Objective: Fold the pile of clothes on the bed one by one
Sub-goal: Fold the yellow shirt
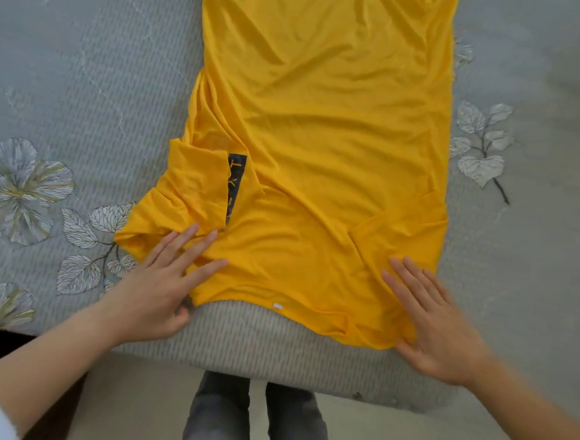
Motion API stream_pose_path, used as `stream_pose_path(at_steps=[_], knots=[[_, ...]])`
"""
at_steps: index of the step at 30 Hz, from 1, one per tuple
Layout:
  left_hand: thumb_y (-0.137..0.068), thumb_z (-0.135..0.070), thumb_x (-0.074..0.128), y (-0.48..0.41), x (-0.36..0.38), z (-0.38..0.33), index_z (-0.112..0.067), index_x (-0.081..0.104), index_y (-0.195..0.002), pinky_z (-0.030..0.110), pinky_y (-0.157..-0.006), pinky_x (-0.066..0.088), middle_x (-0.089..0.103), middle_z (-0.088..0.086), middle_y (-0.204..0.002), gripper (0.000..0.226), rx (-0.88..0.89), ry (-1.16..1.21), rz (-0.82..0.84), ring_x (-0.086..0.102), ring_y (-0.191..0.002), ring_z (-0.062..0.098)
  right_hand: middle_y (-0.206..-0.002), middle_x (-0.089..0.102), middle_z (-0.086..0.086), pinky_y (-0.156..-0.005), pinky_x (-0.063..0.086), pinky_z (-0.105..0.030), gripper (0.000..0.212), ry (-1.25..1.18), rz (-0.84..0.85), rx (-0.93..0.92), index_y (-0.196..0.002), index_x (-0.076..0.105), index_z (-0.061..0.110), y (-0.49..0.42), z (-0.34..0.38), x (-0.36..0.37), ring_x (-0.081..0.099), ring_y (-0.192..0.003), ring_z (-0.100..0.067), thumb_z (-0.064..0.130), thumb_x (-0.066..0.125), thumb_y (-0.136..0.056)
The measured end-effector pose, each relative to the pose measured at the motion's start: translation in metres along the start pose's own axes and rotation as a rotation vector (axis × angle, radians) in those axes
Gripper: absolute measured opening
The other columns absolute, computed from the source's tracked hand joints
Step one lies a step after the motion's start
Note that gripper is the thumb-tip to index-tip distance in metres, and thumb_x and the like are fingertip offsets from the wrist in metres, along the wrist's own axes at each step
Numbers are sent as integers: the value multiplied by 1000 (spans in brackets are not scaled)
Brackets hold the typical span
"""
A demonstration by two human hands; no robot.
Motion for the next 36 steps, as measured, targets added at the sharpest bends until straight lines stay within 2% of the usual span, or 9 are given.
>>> stream_pose_path(at_steps=[5, 7, 9, 12, 14, 19, 26, 31, 36], knots=[[-47, -12, 88, -23, 1, -5, -13, 55, -131, 56, -113, 18, 42, 25, -143, 90, -92, -56, 54, 38, -132, 46, -159, 4, -8, -121, 6, -37, 87, 2, 151, 5, -151, 4, 11, 1, 2, 19, 7, -147, -27, 40, 54, -86], [-43, 1, 88, -34, -13, -7, -8, 68, -111, 61, -101, 35, 57, 25, -128, 71, -116, -67, -14, 55, -116, 45, -151, 32, -16, -113, 31, -42, 80, -62, 85, 68, -148, 23, 4, -14, 2, 9, 35, -139, -32, 23, 67, -84], [-49, 8, 84, -45, -31, -8, -1, 72, -91, 63, -84, 47, 67, 26, -108, 45, -132, -65, -86, 66, -96, 46, -117, 65, -24, -78, 56, -50, 62, -51, -57, 106, -127, 57, -4, -29, 1, -8, 65, -103, -40, 6, 80, -70], [-65, -6, 60, -59, -48, -2, 2, 69, -76, 44, -56, 53, 68, 24, -74, 15, -230, 6, -95, 66, -66, 41, -105, 68, -17, -70, 51, -40, 31, -173, -126, 220, -112, 66, 4, -45, -9, -22, 64, -95, -36, 4, 67, -81], [-78, -12, 48, -66, -51, 9, -7, 60, -67, 31, -51, 35, 59, 12, -61, 17, -374, 49, -61, 55, -58, 32, -101, 68, -10, -67, 38, -29, 21, -319, -111, 382, -107, 67, 10, -50, -29, -17, 61, -95, -30, 9, 56, -89], [-84, -14, 48, -74, -25, 18, -16, 42, -57, 31, -54, 29, 46, 1, -61, 28, -461, 136, 318, 46, -62, 21, -66, 58, 5, -51, 33, -22, 21, -565, 180, 498, -72, 64, 22, -35, -46, 11, 55, -67, -14, 2, 58, -77], [-79, -8, 47, 2, 44, -49, -22, 36, -58, 28, -56, 29, 38, -2, -63, 28, -378, 522, 1178, 32, -59, 13, -48, 45, 15, -52, 25, -23, 18, -788, 872, 507, -69, 59, 11, 22, -9, 52, 36, -58, -7, 9, 53, -52], [-59, -12, 50, -28, 11, -16, -26, 29, -53, 32, -57, 21, 32, 0, -62, 26, -567, 891, 902, 26, -57, 15, -62, 53, 0, -64, 32, -32, 18, -918, 608, 643, -67, 63, 11, -14, -46, 12, 46, -69, -18, -4, 51, -67], [-71, -3, 53, -91, -48, 46, -23, 30, -57, 35, -59, 20, 30, 5, -67, 33, -645, 901, 562, 26, -63, 18, -59, 62, 4, -60, 40, -29, 26, -1032, 267, 766, -70, 68, 8, -67, -101, -53, 54, -69, -19, -7, 47, -70]])
Point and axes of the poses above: each hand's wrist, its own y-axis away from the middle knuckle, its own x-axis out of the palm, z = x × y, the point moved 9 cm from there along -y, towards the middle knuckle
